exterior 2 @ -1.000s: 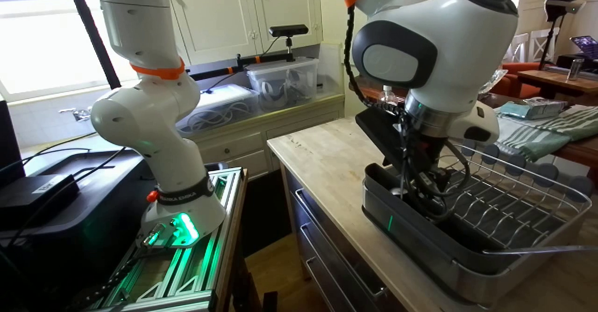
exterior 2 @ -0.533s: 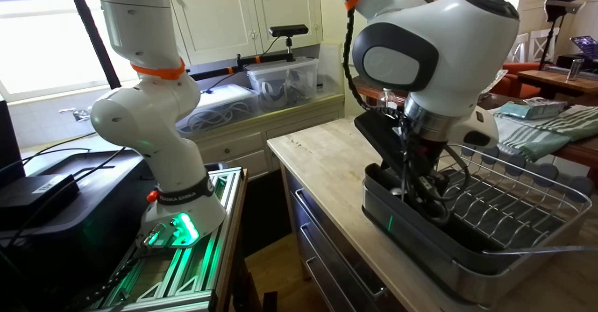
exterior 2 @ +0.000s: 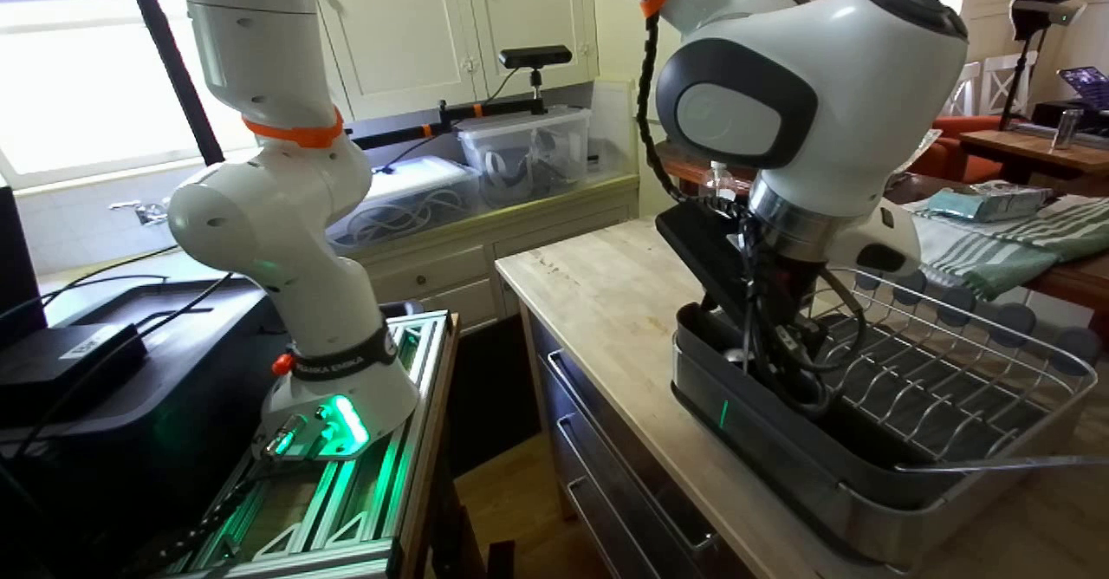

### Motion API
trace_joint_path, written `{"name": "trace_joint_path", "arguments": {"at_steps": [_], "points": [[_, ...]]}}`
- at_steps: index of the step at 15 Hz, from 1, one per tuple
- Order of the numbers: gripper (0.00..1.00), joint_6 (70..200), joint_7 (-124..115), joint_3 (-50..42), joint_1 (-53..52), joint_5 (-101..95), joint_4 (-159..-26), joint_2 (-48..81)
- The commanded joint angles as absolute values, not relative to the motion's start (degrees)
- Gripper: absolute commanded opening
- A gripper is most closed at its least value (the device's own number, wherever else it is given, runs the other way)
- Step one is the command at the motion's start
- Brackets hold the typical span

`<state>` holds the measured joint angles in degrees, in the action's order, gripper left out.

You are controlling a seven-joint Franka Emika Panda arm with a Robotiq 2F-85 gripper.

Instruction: Remove the spoon from the dish rack

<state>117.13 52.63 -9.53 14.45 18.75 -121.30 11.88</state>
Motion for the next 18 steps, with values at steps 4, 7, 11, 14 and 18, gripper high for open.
{"name": "trace_joint_path", "arguments": {"at_steps": [4,7,11,14,18], "points": [[1.0,111.0,52.6,-9.2,15.4,18.6,-118.9,13.6],[0.95,110.1,52.3,-9.1,15.3,18.7,-118.3,13.9],[0.95,110.0,52.0,-8.8,15.1,18.8,-118.1,14.0],[0.99,110.5,51.7,-8.6,14.9,19.0,-118.2,13.8],[1.0,110.9,51.7,-8.1,14.9,19.3,-118.1,13.9]]}}
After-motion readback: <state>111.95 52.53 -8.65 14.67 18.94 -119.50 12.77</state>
